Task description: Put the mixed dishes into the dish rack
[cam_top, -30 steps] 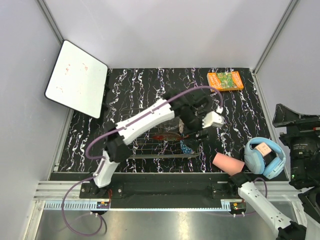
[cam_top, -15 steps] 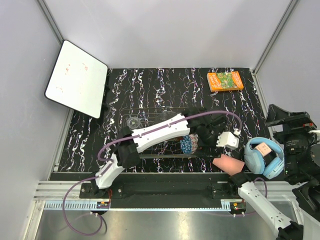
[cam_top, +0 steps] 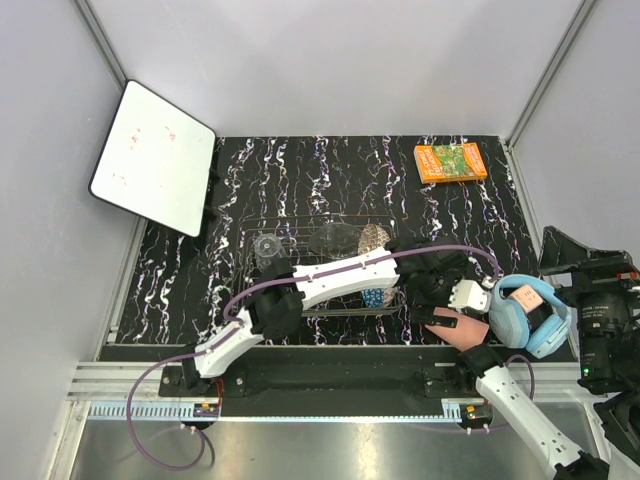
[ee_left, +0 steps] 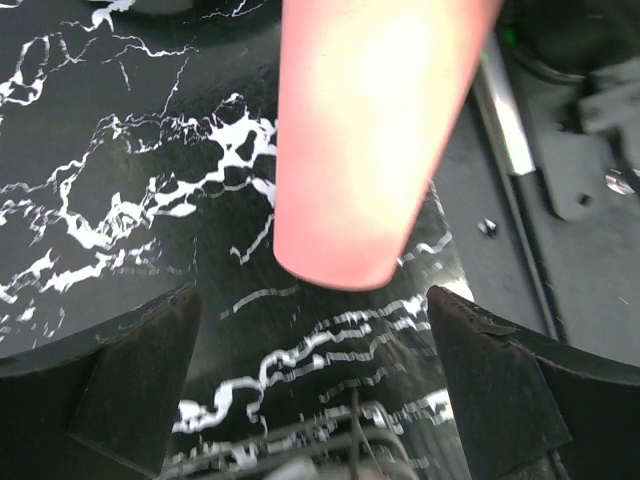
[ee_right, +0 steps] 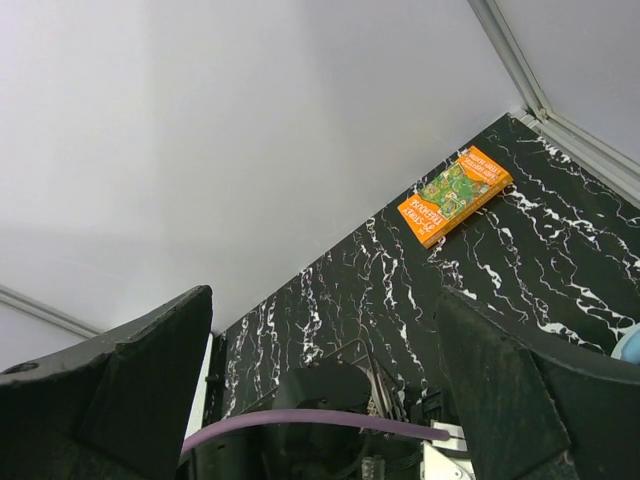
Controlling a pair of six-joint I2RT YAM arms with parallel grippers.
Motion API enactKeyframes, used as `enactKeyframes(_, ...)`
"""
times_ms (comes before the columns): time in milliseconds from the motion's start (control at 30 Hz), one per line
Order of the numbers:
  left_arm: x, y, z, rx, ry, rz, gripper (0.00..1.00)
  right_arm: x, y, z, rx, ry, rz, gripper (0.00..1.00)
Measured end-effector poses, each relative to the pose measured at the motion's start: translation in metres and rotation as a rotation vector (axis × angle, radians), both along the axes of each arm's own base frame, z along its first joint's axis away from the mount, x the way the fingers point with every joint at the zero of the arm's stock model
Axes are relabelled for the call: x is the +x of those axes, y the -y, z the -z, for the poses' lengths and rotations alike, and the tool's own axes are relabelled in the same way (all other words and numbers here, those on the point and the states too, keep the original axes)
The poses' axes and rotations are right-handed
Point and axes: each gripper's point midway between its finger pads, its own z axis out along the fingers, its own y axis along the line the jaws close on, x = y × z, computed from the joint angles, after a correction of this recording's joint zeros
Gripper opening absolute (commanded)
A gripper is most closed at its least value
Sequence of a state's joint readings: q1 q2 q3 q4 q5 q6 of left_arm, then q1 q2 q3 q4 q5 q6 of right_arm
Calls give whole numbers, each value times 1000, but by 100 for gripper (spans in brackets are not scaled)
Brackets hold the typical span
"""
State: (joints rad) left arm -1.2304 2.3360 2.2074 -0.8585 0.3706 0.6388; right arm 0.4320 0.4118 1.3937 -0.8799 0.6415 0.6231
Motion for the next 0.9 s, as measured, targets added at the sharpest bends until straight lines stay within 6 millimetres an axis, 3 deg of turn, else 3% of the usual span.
enactKeyframes(200, 1, 10, 23, 1, -20, 1, 99, -3, 1, -2, -24, 5, -5, 100)
enactKeyframes(467, -6, 15, 30, -8, -61, 14, 99, -5, 3, -6, -40, 9, 0, 100)
enactKeyframes(900, -16, 12, 69, 56, -138, -6, 99, -11, 6, -16, -33, 27, 2, 100)
